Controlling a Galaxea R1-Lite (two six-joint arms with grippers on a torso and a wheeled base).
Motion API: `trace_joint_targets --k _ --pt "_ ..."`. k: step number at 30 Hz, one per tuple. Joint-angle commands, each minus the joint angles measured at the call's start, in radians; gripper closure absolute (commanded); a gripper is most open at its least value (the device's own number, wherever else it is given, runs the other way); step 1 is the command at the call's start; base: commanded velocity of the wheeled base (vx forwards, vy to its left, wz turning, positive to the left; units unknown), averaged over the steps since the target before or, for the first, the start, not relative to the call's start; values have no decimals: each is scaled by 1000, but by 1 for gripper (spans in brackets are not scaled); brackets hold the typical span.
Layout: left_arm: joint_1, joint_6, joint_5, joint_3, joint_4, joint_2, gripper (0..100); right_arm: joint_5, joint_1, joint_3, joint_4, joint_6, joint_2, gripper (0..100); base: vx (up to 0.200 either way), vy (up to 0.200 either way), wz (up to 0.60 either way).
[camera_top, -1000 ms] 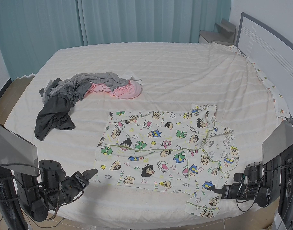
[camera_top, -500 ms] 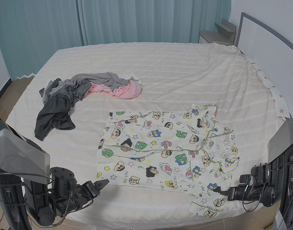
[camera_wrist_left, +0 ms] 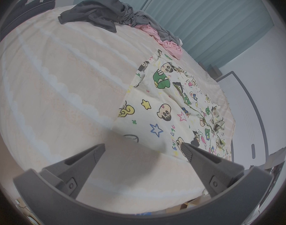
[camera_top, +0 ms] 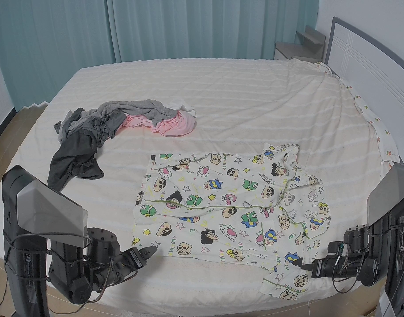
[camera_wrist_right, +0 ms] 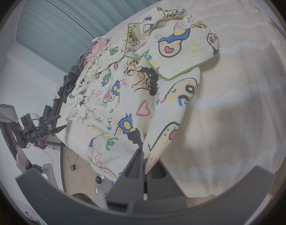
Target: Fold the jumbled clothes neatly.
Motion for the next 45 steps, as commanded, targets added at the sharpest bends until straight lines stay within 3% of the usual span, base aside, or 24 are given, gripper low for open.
trace_joint_targets --k 1,21,22,39,45 --pt "6 -1 20 -82 45 17 0 3 0 18 -12 1 -2 100 0 0 0" --pt "5 -1 65 -221 167 14 0 7 0 16 -12 1 -5 100 0 0 0" --pt "5 -1 65 -221 171 14 100 7 0 16 -12 1 -5 100 0 0 0" --pt "15 16 63 -174 337 -104 100 6 -7 16 -1 2 -51 100 0 0 0" --pt "5 16 63 -97 351 -149 100 1 -9 16 35 -8 -52 100 0 0 0"
